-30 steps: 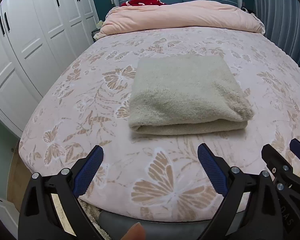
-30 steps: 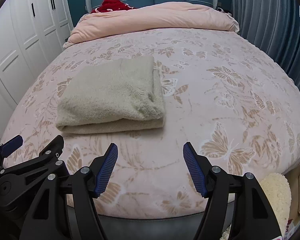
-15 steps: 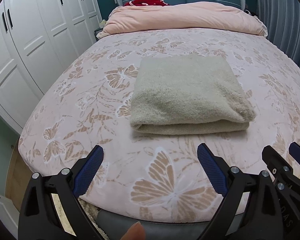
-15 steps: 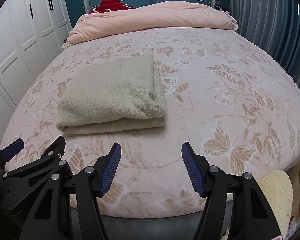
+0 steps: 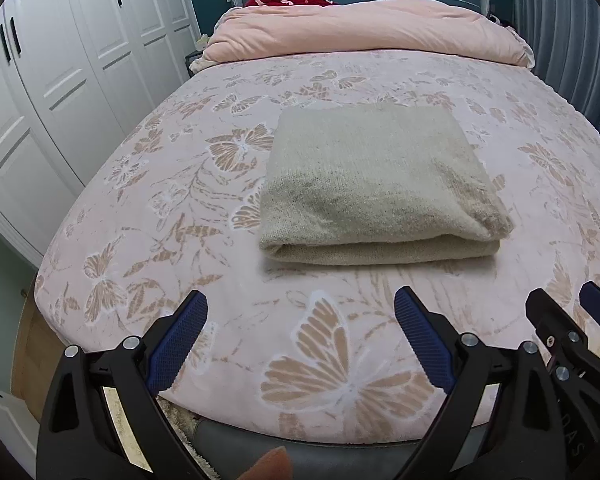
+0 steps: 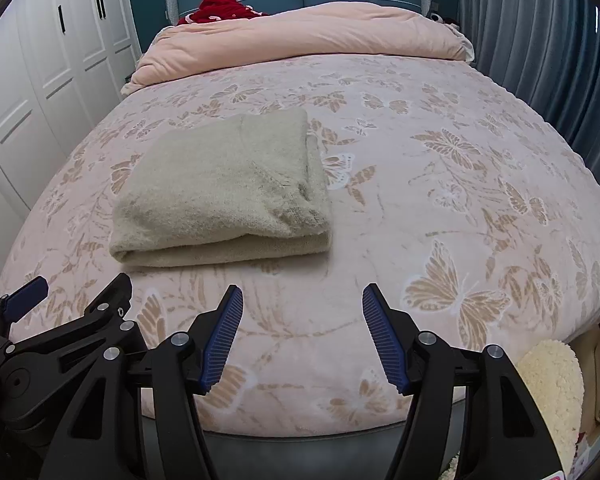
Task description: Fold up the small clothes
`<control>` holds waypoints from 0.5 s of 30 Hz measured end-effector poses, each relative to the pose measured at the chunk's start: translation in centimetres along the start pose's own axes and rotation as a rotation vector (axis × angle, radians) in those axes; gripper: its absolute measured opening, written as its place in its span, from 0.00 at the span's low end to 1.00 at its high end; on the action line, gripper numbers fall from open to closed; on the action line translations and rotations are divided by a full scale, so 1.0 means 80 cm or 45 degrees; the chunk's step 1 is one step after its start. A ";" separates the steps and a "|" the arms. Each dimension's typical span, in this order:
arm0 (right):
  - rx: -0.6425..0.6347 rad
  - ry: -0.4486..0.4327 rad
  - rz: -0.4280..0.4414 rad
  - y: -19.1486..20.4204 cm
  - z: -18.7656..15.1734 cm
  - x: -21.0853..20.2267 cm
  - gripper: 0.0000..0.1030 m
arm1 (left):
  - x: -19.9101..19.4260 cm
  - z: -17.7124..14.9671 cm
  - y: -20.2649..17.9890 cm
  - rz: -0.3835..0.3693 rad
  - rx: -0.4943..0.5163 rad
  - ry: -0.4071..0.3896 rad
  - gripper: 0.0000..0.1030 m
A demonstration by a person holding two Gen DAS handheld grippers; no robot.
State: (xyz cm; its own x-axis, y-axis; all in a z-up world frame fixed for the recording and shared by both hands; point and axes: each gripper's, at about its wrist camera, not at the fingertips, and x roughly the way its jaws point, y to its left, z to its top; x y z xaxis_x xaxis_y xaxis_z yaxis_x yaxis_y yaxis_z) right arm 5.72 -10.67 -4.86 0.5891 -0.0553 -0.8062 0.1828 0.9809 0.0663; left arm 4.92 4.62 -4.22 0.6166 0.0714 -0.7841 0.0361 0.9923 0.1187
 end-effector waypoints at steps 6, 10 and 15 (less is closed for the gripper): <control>0.000 0.005 -0.005 0.003 -0.004 0.001 0.58 | 0.004 -0.005 -0.001 -0.009 -0.017 0.007 0.90; -0.003 0.005 -0.007 0.005 -0.006 0.002 0.57 | 0.006 -0.009 0.000 -0.022 -0.035 0.016 0.90; -0.006 0.011 -0.009 0.006 -0.008 0.002 0.56 | 0.004 -0.010 -0.002 0.007 -0.015 -0.006 0.90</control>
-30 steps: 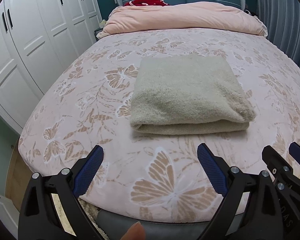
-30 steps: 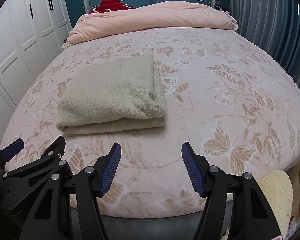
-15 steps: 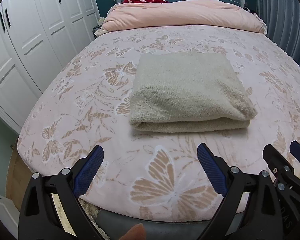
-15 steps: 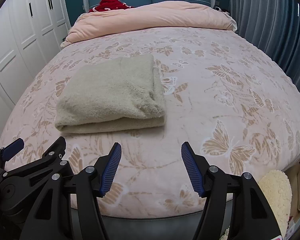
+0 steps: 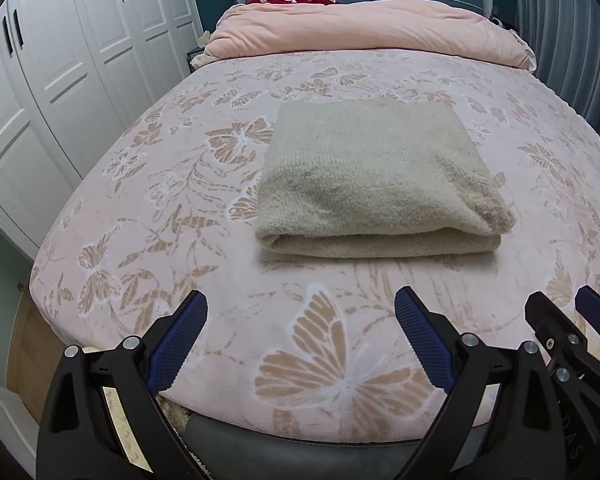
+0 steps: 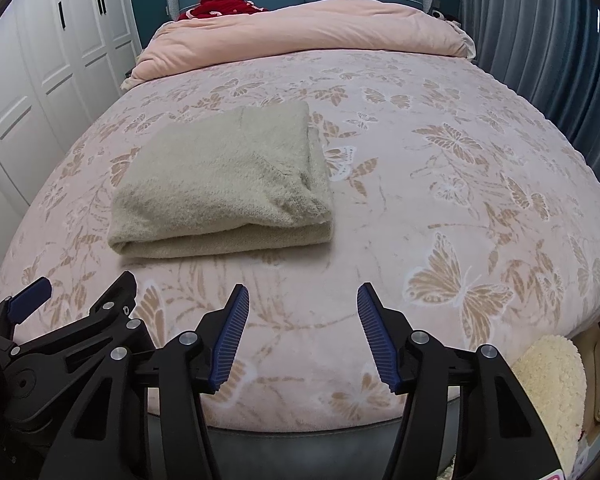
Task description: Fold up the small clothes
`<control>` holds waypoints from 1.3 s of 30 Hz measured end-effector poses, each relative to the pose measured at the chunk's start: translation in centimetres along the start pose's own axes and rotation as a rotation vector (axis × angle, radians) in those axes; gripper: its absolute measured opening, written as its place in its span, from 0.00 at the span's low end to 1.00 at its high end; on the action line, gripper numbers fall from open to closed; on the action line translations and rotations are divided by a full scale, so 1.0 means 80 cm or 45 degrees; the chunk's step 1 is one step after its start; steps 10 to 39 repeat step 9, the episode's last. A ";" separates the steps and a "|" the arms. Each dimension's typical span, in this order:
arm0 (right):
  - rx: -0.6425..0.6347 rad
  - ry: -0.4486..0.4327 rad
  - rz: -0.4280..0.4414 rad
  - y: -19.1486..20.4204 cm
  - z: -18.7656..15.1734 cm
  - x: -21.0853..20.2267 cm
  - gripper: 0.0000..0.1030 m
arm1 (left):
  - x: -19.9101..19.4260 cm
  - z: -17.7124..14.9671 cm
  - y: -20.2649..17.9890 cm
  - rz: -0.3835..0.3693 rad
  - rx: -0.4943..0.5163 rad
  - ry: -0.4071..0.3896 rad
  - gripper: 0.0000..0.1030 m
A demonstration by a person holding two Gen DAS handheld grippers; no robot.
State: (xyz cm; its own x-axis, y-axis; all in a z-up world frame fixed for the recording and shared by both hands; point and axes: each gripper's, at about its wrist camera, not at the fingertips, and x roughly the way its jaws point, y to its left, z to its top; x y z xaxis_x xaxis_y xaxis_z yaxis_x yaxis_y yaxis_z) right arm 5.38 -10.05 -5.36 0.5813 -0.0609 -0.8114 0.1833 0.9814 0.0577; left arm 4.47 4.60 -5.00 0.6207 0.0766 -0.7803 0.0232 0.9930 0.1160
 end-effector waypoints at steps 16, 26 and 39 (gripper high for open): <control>0.006 0.009 -0.009 0.001 -0.002 0.001 0.52 | 0.000 -0.002 -0.005 0.001 0.001 0.005 0.84; 0.006 0.009 -0.009 0.001 -0.002 0.001 0.52 | 0.000 -0.002 -0.005 0.001 0.001 0.005 0.84; 0.006 0.009 -0.009 0.001 -0.002 0.001 0.52 | 0.000 -0.002 -0.005 0.001 0.001 0.005 0.84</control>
